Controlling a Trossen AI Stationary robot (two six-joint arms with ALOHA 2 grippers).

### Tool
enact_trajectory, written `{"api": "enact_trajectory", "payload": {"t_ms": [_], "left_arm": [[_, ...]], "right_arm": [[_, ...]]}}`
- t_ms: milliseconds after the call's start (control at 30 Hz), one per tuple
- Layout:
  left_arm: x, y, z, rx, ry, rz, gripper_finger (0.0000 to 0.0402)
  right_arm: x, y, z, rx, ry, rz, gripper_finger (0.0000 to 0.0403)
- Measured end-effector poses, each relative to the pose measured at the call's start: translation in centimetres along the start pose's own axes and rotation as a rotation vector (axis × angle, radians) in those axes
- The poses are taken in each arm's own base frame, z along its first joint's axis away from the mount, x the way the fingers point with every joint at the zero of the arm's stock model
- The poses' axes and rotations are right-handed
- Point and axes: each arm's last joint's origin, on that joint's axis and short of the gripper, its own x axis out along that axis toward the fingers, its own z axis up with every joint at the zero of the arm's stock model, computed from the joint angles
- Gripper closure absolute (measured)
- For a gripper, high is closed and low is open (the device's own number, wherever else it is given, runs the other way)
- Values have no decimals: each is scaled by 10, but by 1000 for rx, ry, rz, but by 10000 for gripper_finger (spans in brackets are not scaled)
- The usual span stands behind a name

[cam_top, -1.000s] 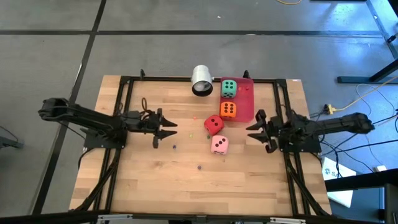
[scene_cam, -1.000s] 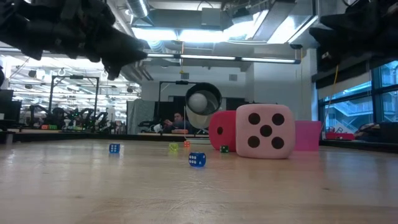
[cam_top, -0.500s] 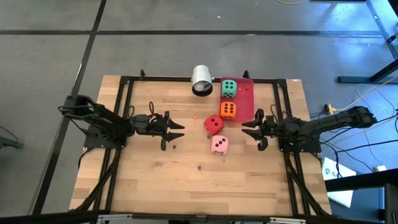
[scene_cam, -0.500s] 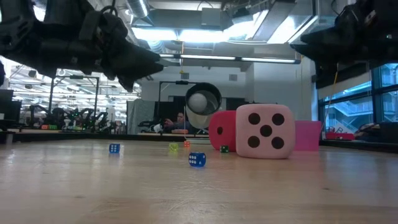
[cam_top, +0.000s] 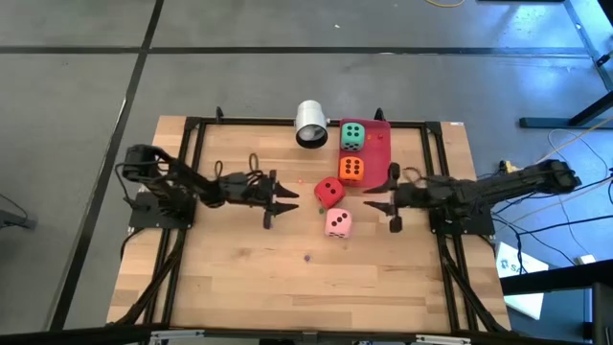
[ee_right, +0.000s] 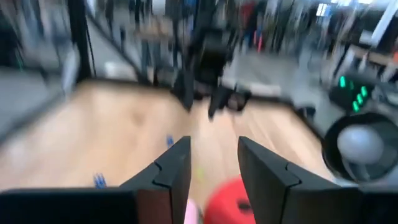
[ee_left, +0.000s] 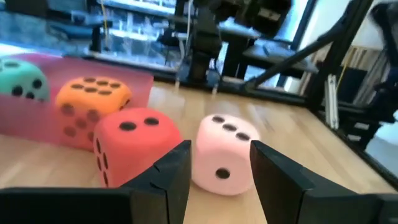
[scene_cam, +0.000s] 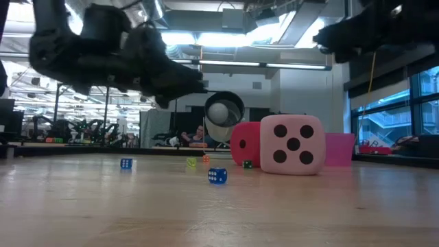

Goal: Pick & Place Dice
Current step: Put the big pink dice into the red bin

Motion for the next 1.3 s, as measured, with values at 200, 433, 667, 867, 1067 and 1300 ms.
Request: {"api": "enact_trajectory", "payload": {"t_ms": [200, 433, 667, 867, 1067, 1300], "left_arm": [[4, 12, -6, -23, 72, 53, 245], [4, 10, -5, -32, 77, 9, 245], [5, 5, -6, -72, 84, -25, 245], [6, -5, -8, -70, 93, -66, 245], [6, -13, -10, -60, 99, -97, 245], [6, -22, -11, -43, 106, -132, 245]], "right_arm": [[24, 1, 16, -67, 320, -21, 271], [55, 12, 20, -122, 558, 48, 271], [85, 22, 27, -152, 778, 122, 263], [117, 28, 44, -130, 934, 145, 197], [144, 35, 58, -142, 1115, 148, 109], [160, 66, 69, -177, 1125, 93, 65]]}}
